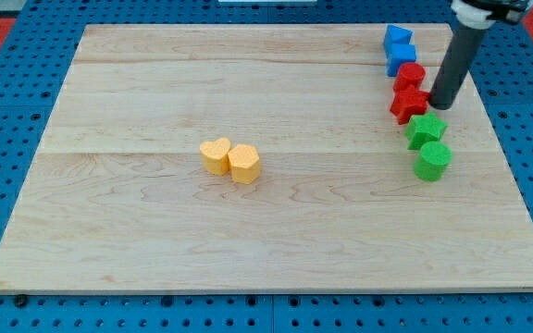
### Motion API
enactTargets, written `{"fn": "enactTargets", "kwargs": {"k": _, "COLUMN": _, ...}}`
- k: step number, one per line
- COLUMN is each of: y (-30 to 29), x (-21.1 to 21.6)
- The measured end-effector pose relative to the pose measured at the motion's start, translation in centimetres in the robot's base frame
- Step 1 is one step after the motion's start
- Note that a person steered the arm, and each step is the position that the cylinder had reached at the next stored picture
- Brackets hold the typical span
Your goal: Move the red star to the center of the board
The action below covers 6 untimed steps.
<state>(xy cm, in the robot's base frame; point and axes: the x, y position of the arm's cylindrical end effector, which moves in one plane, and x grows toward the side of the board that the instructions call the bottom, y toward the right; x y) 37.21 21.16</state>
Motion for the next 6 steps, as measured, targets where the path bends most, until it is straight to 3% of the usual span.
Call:
{"fn": "enactTargets", "kwargs": {"k": 2, "y": -7.1, "x": -0.2}}
{"fn": "enactTargets", "kwargs": {"k": 3, "y": -10.5, "x": -3.2}}
{"fn": "enactTargets", "kwargs": {"k": 6, "y": -19.2, "x": -0.8}}
